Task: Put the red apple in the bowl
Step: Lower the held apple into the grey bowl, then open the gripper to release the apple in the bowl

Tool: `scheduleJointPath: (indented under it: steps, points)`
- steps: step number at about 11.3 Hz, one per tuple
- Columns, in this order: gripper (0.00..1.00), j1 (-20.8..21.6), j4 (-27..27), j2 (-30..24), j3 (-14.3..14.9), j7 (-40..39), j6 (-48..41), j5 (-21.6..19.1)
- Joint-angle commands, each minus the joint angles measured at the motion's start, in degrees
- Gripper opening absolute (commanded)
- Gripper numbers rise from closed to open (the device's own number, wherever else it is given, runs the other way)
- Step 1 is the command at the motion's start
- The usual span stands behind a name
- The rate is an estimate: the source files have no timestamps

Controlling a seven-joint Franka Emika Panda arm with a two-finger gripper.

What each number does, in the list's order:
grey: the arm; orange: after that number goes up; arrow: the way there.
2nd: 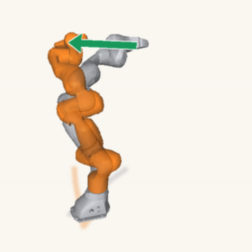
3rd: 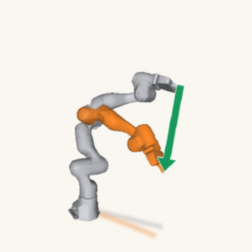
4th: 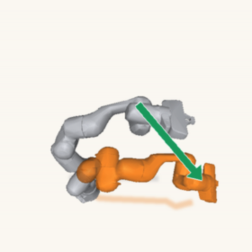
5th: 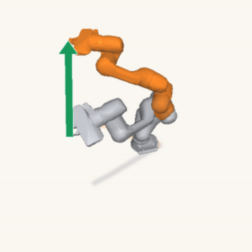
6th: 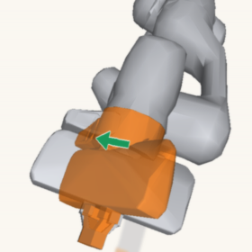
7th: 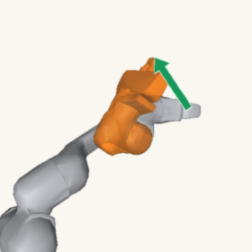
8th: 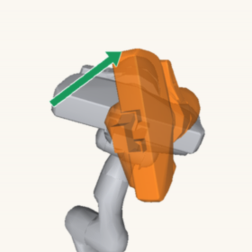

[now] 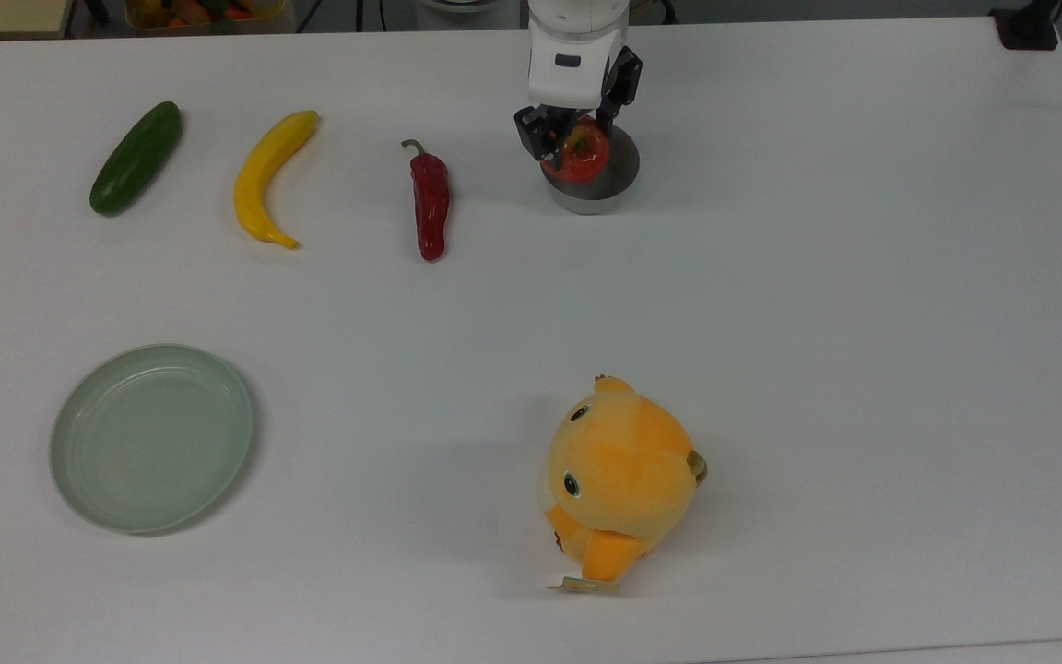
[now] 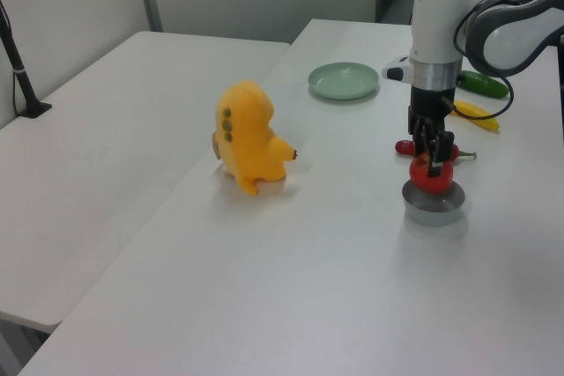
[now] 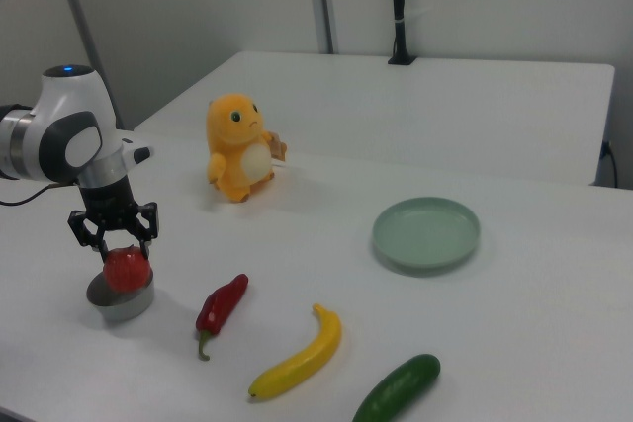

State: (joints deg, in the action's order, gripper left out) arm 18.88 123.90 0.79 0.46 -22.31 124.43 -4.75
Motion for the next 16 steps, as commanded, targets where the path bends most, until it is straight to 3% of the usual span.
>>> scheduleJointPath:
  steps: [1,4,8,16]
  points:
    - [0.82,1.42,0.21,0.44,0.42,2.43,1.34,-0.09]
    - [0.97,1.08,-0.67,0.61,0.42,2.89,1.08,-0.09]
    - [1.00,0.46,-5.40,0.26,1.03,6.48,-3.12,-0.09]
    - [1.00,-13.59,-33.96,-0.70,1.30,9.13,-34.58,-0.70]
